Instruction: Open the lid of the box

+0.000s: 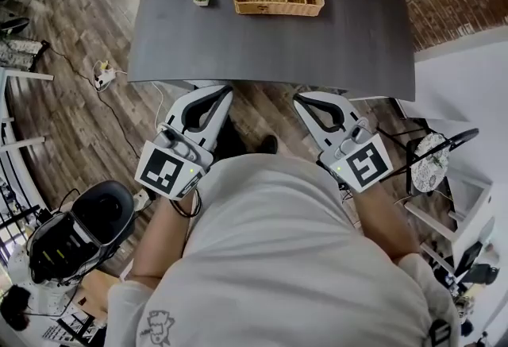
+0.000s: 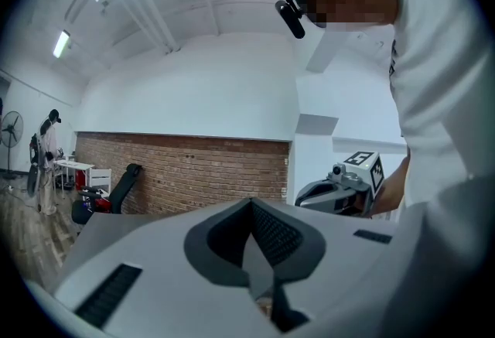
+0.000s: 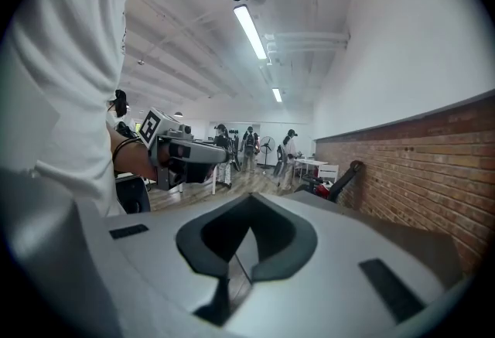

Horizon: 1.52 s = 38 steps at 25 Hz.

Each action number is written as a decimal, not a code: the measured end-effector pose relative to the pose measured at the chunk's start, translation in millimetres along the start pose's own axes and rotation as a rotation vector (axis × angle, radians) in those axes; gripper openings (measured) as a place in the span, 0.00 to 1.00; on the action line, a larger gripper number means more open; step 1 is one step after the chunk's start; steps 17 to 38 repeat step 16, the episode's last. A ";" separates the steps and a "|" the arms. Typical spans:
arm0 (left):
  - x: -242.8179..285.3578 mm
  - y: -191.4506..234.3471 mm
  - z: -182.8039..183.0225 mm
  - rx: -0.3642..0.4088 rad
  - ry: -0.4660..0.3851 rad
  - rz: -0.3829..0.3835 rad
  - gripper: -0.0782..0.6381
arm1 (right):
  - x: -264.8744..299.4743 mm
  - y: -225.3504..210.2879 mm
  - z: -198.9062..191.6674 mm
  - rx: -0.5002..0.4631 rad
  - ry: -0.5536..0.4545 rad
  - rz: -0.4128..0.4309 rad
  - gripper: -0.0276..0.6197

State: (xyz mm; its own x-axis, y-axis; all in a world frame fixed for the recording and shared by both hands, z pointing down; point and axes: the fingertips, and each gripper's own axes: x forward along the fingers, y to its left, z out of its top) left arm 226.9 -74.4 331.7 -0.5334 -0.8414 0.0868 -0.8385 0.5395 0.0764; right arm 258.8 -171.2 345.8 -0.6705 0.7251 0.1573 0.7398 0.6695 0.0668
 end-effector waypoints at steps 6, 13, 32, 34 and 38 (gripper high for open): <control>-3.5 -12.8 2.6 -0.001 -0.011 0.010 0.12 | -8.4 8.0 2.9 -0.011 -0.005 0.004 0.05; -4.8 -16.4 9.0 0.000 -0.023 0.001 0.12 | -4.4 13.5 13.9 -0.017 -0.031 0.008 0.05; -9.2 -17.9 10.6 -0.006 -0.025 0.001 0.12 | -4.2 17.5 17.3 -0.021 -0.028 0.010 0.05; -9.2 -17.9 10.6 -0.006 -0.025 0.001 0.12 | -4.2 17.5 17.3 -0.021 -0.028 0.010 0.05; -9.2 -17.9 10.6 -0.006 -0.025 0.001 0.12 | -4.2 17.5 17.3 -0.021 -0.028 0.010 0.05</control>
